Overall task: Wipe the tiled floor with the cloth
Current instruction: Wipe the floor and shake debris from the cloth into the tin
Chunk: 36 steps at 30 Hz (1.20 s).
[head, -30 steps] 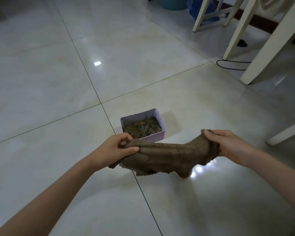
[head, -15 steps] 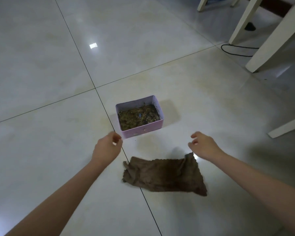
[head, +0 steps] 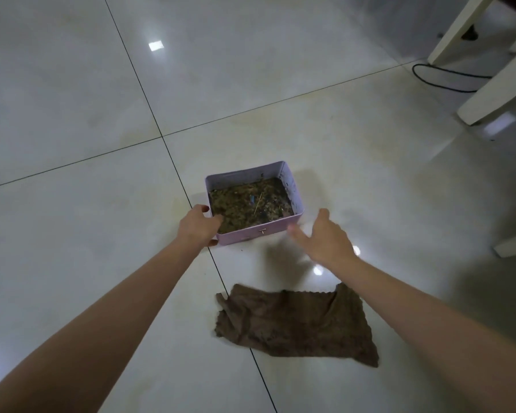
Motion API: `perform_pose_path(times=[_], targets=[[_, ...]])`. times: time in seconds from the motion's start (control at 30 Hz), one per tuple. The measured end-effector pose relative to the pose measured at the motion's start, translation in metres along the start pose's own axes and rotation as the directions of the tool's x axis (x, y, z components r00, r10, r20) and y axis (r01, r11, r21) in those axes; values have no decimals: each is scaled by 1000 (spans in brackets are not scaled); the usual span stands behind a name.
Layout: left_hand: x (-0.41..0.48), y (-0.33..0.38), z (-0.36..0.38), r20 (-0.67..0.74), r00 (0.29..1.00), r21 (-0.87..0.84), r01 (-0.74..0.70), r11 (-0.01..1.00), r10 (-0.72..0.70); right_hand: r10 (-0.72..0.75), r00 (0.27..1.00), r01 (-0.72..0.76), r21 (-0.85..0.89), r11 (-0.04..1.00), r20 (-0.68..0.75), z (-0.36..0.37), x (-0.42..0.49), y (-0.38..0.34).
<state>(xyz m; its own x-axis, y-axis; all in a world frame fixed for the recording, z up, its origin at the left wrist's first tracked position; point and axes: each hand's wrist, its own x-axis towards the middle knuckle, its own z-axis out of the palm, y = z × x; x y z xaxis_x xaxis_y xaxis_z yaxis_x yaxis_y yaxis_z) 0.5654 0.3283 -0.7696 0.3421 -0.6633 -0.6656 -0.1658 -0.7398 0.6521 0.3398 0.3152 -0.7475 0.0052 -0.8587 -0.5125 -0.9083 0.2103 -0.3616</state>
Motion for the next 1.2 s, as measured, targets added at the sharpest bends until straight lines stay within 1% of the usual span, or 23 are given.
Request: perform_pose_path(times=[0.03, 0.1, 0.17, 0.27, 0.33, 0.37, 0.43, 0.5, 0.57, 0.6, 0.7, 0.77, 0.83, 0.9, 0.97, 1.03, 1.2], targets=[[2, -1, -1, 8, 1000, 3, 2, 1000, -2, 16, 998, -11, -97, 995, 57, 8, -13, 13], [5, -1, -2, 13, 1000, 28, -17, 999, 17, 34, 978, 27, -289, 957, 204, 29, -43, 38], [6, 0, -1, 33, 999, 26, -34, 999, 33, -33, 966, 126, -361, 924, 255, 54, -67, 50], [1, -1, 0, 38, 999, 6, -28, 1000, 27, -223, 941, 310, -381, 871, 256, 86, -82, 48], [-7, 0, 2, 29, 999, 9, -15, 1000, 15, -318, 910, 402, -372, 837, 266, 95, -81, 47], [-12, 1, 3, 25, 1000, 8, -11, 1000, 11, -366, 892, 440, -330, 835, 264, 96, -79, 49], [-21, 1, 4, 14, 1000, 4, -4, 1000, 4, -434, 871, 474, -159, 866, 232, 86, -72, 52], [-34, 2, 3, 0, 1000, -1, -2, 1000, 2, -452, 883, 448, 64, 892, 122, 63, -69, 51], [-52, 5, 2, -12, 1000, -3, 3, 1000, -3, -420, 907, 406, 245, 880, 5, 32, -71, 51], [-64, 9, 1, -21, 1000, -7, 8, 1000, -8, -377, 926, 361, 319, 876, -11, 14, -75, 52], [-112, 28, -5, -35, 998, -62, 43, 997, -45, -213, 976, 161, 527, 835, 39, -50, -90, 49], [-148, 49, -11, -16, 998, -95, 66, 993, -68, -64, 997, 29, 643, 766, 31, -98, -108, 44], [-186, 74, -22, 2, 998, -85, 67, 994, -67, 55, 998, -53, 727, 685, 20, -145, -129, 35], [-222, 104, -37, 7, 999, -54, 51, 997, -51, 111, 993, -107, 774, 624, 48, -192, -151, 21], [-256, 136, -53, 10, 999, -23, 42, 999, -42, 121, 988, -151, 780, 607, 98, -240, -174, 2], [-292, 173, -69, 34, 999, 11, 21, 1000, -21, 121, 985, -173, 737, 653, 123, -288, -198, -18], [-381, 282, -112, 89, 995, 86, -62, 994, 55, 99, 993, -119, 609, 784, 67, -410, -262, -74]])
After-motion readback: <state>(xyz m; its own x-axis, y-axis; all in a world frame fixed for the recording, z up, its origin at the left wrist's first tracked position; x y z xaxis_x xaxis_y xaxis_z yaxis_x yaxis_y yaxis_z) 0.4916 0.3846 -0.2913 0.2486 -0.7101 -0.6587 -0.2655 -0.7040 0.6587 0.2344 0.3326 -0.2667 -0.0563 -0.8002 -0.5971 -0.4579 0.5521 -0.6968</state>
